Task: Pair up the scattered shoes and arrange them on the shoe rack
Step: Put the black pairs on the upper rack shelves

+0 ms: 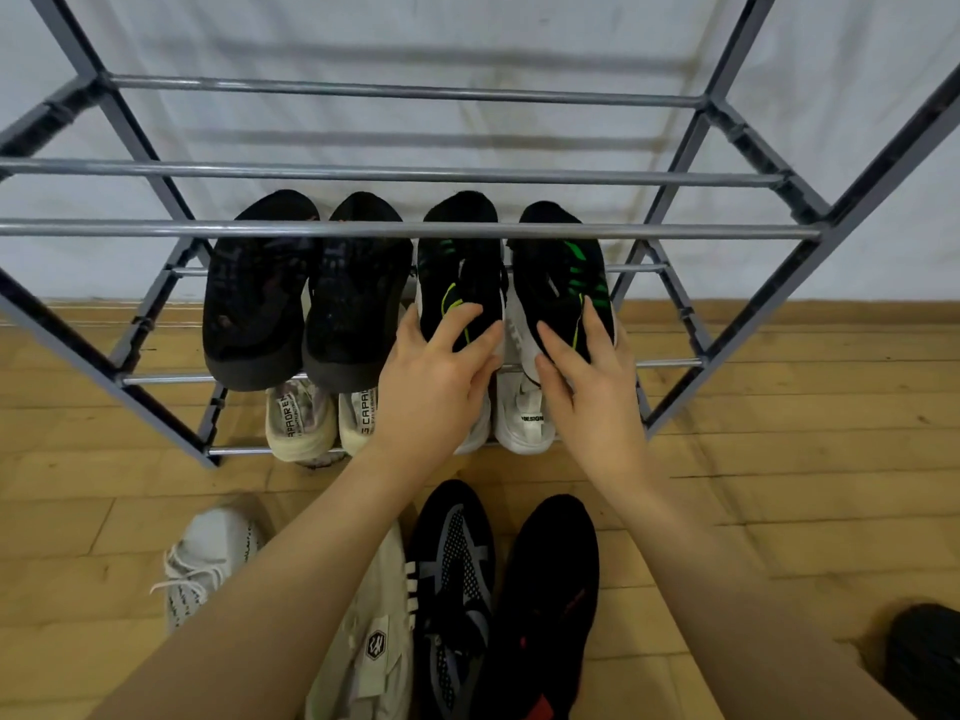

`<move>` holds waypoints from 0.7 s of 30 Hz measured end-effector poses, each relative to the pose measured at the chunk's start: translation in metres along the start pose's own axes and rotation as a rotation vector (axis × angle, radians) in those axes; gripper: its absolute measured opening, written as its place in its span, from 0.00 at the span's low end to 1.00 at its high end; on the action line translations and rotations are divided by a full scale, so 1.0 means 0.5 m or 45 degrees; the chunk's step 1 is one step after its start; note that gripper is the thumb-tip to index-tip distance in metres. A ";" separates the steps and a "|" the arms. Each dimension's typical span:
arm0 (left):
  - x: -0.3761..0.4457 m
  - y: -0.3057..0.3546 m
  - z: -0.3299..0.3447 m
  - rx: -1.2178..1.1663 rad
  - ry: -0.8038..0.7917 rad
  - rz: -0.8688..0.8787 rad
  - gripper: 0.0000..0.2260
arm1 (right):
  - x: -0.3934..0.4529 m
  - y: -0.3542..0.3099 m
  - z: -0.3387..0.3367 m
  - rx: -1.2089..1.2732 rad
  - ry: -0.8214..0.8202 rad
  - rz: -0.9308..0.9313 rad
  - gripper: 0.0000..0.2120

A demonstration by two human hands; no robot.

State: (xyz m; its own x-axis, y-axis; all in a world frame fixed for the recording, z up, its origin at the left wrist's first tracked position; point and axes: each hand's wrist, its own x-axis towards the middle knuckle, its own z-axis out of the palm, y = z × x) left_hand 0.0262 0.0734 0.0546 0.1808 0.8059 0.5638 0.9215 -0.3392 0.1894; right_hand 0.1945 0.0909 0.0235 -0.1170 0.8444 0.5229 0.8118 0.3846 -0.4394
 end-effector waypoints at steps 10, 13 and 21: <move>-0.010 -0.004 0.026 -0.039 0.042 -0.102 0.19 | 0.009 0.010 0.006 0.105 -0.102 -0.033 0.17; 0.000 -0.011 0.029 0.063 -0.008 -0.122 0.23 | 0.020 0.012 0.008 0.099 -0.112 -0.021 0.18; -0.011 -0.027 0.047 0.230 0.023 0.037 0.16 | 0.031 0.010 0.005 -0.013 -0.223 0.010 0.20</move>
State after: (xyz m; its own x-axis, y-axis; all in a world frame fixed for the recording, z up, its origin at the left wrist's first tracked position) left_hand 0.0207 0.0848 0.0301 0.2039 0.7877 0.5814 0.9629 -0.2684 0.0260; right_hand 0.1952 0.1066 0.0276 -0.2079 0.8997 0.3839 0.8187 0.3748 -0.4351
